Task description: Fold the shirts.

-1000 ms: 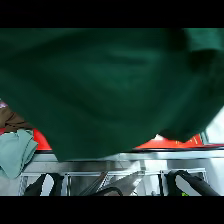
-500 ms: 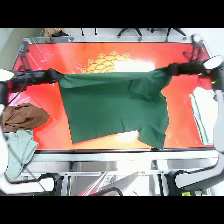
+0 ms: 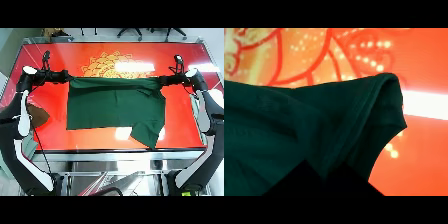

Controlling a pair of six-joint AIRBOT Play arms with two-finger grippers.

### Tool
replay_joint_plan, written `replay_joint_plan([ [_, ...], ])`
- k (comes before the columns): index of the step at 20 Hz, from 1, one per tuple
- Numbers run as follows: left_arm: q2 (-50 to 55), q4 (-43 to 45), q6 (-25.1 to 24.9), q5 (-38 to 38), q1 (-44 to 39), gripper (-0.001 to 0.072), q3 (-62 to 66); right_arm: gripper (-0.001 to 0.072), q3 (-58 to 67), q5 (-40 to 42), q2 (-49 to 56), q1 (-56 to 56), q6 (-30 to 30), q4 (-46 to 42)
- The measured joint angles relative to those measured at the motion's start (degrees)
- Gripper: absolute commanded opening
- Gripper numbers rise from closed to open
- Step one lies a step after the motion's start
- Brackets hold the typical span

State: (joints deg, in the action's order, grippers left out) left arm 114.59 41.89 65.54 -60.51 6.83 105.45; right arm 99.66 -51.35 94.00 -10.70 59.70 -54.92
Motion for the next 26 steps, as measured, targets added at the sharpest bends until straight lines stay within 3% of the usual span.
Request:
replay_joint_plan([
  [7,2.34,9.40,3.04,0.13,-0.70,0.0013,2.80,0.0023,0.26,-4.72,1.44,0.02,-1.03,-2.36],
  [13,2.54,12.24,0.70,1.51,-2.19,0.0016,3.08,0.0038,0.13,-5.38,1.99,0.07,-1.22,-2.71],
  [14,2.54,12.39,0.15,1.57,-2.54,0.0122,3.08,0.0148,0.13,-5.35,2.01,0.07,-1.20,-2.71],
  [15,2.54,12.57,-0.22,1.60,-2.78,0.0481,3.08,0.0304,0.13,-5.38,2.03,0.07,-1.20,-2.89],
  [16,2.54,12.76,-0.52,1.60,-2.93,0.0605,3.08,0.0325,0.13,-5.40,2.03,0.04,-1.05,-2.99],
  [18,2.45,12.76,-0.87,0.94,-3.04,0.0606,3.08,0.0335,0.11,-5.92,1.57,0.00,-0.35,-2.95],
  [19,2.21,12.74,-0.94,0.20,-2.99,0.0605,3.08,0.0465,0.11,-6.43,0.96,0.00,-0.09,-3.04],
  [20,1.75,12.72,-1.09,-0.74,-2.80,0.0606,3.08,0.0547,0.11,-7.06,0.09,-0.02,0.39,-3.72],
  [22,0.26,12.61,-0.76,-2.99,-1.73,0.0606,3.08,0.0546,0.11,-8.87,-2.60,-0.35,3.02,-6.64],
  [26,-3.19,15.43,4.59,-12.26,2.60,0.0587,2.58,0.0544,-0.13,-14.84,-9.20,-4.00,9.70,-10.49],
])
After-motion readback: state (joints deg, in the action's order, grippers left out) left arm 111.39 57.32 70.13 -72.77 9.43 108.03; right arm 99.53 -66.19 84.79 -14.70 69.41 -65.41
